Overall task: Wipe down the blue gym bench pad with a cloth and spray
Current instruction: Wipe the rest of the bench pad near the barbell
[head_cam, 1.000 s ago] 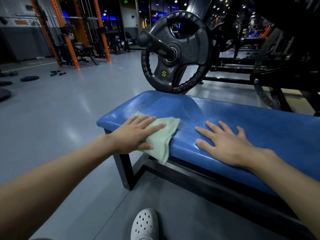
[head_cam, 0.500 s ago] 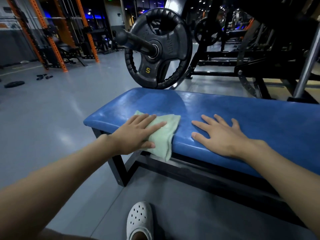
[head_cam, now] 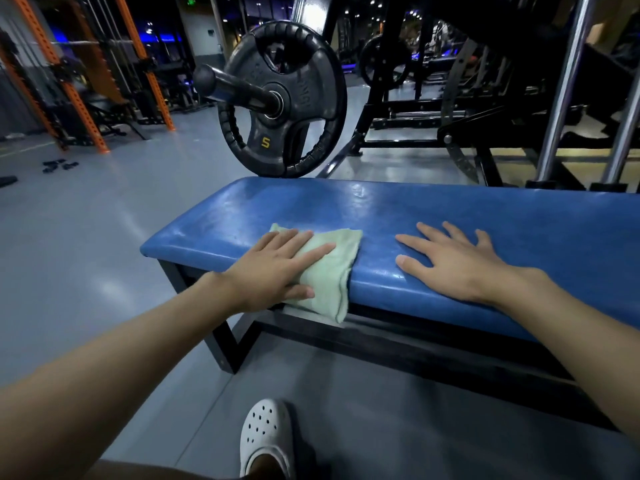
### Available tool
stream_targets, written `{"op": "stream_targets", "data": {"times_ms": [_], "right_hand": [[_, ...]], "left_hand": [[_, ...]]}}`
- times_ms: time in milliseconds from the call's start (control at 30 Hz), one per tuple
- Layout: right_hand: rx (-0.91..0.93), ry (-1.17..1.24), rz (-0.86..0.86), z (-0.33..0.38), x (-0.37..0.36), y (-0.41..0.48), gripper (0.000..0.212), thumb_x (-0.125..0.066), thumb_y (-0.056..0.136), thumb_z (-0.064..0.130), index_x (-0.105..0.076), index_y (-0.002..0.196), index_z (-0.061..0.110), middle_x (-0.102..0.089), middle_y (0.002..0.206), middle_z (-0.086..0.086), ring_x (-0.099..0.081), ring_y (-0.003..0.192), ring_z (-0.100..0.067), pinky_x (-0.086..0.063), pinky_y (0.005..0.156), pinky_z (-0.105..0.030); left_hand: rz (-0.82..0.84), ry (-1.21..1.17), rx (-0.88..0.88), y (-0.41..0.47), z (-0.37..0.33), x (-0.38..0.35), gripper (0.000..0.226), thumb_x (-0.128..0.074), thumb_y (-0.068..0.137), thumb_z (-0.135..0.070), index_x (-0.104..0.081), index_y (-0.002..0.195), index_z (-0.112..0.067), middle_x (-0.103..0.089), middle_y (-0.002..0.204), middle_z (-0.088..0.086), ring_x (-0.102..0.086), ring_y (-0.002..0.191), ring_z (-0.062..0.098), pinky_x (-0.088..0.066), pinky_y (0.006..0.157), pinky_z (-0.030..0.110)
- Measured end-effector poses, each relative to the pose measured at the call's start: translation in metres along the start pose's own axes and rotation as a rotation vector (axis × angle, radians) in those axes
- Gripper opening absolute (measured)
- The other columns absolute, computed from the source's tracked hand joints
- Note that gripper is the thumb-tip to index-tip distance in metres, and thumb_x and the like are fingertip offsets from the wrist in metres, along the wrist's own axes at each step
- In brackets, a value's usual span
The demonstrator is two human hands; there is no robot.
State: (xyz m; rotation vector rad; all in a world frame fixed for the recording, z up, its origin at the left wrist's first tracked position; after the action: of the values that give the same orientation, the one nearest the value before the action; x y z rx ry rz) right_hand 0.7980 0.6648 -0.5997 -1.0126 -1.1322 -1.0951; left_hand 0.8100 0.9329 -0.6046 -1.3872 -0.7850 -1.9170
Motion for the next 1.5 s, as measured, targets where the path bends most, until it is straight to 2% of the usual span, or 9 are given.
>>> {"op": "stream_targets", "data": {"times_ms": [233,367,567,767,1033,1167,1300,1400,1500], "right_hand": [[-0.03,-0.014,-0.004,-0.034,0.01,-0.017,0.063,-0.017,0.091,0.075,-0.019,0.15,0.053,-0.005,0.165,0.014,0.002,0.153,-0.019,0.006,0.118,-0.059],[-0.073,-0.014,0.003,-0.046,0.003,-0.024,0.066,-0.012,0.089,0.078,-0.012,0.151,0.054,0.001,0.166,0.013,0.006,0.153,-0.022,0.006,0.118,-0.06],[-0.052,0.026,-0.014,-0.046,0.007,-0.025,0.063,-0.017,0.092,0.074,-0.017,0.151,0.052,-0.004,0.166,0.014,0.002,0.153,-0.02,0.005,0.118,-0.06],[-0.122,-0.021,-0.013,-0.079,0.011,-0.044,0.069,-0.01,0.085,0.081,-0.014,0.15,0.056,-0.003,0.166,0.013,0.003,0.153,-0.022,0.005,0.117,-0.061],[-0.118,0.029,-0.039,-0.085,0.015,-0.049,0.062,-0.02,0.092,0.073,-0.021,0.15,0.053,-0.008,0.165,0.015,-0.002,0.153,-0.018,0.002,0.119,-0.059],[-0.171,0.007,-0.029,-0.101,0.015,-0.059,0.065,-0.014,0.088,0.078,-0.016,0.15,0.057,-0.005,0.165,0.016,0.0,0.153,-0.021,0.003,0.118,-0.06],[-0.171,0.026,-0.021,-0.102,0.012,-0.059,0.064,-0.015,0.09,0.075,-0.016,0.151,0.054,-0.005,0.165,0.016,0.001,0.153,-0.022,0.003,0.118,-0.06],[-0.166,0.109,-0.077,-0.104,0.017,-0.061,0.059,-0.019,0.096,0.067,-0.026,0.151,0.047,-0.014,0.164,0.015,-0.005,0.153,-0.019,0.002,0.119,-0.058],[-0.171,0.288,-0.235,-0.106,0.03,-0.07,0.051,-0.026,0.103,0.05,-0.039,0.149,0.032,-0.036,0.158,0.008,-0.026,0.148,-0.017,-0.01,0.121,-0.051]], "left_hand": [[0.027,-0.055,-0.008,-0.005,0.01,0.004,0.08,-0.043,0.094,-0.066,0.007,0.154,-0.047,-0.005,0.166,-0.002,-0.003,0.152,0.02,0.0,0.12,0.034],[0.07,-0.029,0.069,-0.003,0.008,0.001,0.079,-0.033,0.09,-0.072,0.009,0.152,-0.049,-0.004,0.167,0.0,-0.003,0.152,0.026,-0.003,0.121,0.039],[-0.044,-0.006,-0.048,0.027,-0.066,0.01,0.078,-0.021,0.085,-0.076,0.006,0.151,-0.047,-0.02,0.164,0.008,-0.019,0.148,0.033,-0.014,0.12,0.046],[0.003,-0.03,-0.002,0.012,-0.028,0.009,0.086,-0.011,0.077,-0.088,0.005,0.153,-0.05,-0.012,0.166,0.0,-0.011,0.152,0.027,-0.008,0.12,0.04],[-0.164,0.003,-0.136,0.05,-0.131,0.031,0.076,-0.03,0.087,-0.07,-0.011,0.152,-0.037,-0.039,0.153,0.018,-0.039,0.136,0.04,-0.029,0.112,0.052],[-0.086,-0.025,-0.122,0.045,-0.111,0.027,0.079,-0.029,0.087,-0.073,0.0,0.155,-0.045,-0.017,0.165,0.007,-0.015,0.15,0.03,-0.009,0.121,0.043],[-0.051,-0.006,-0.064,0.034,-0.087,0.022,0.08,-0.021,0.084,-0.079,0.005,0.153,-0.049,-0.021,0.164,0.006,-0.019,0.149,0.03,-0.013,0.12,0.043],[-0.084,0.015,-0.086,0.043,-0.11,0.03,0.078,-0.025,0.085,-0.074,-0.005,0.153,-0.042,-0.034,0.156,0.013,-0.033,0.14,0.035,-0.024,0.114,0.049],[-0.13,0.0,-0.151,0.063,-0.156,0.041,0.078,-0.026,0.085,-0.072,-0.012,0.153,-0.038,-0.041,0.149,0.015,-0.041,0.13,0.038,-0.031,0.11,0.054]]}}
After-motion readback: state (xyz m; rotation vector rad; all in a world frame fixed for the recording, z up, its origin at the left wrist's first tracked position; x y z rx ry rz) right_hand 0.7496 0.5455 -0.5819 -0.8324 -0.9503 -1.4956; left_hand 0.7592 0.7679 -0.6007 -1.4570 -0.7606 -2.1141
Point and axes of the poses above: each hand's wrist, its own y-axis towards the middle knuckle, its own x-axis out of the back of the hand, z = x × y, the point moved 7 cm from there along y, towards the middle knuckle
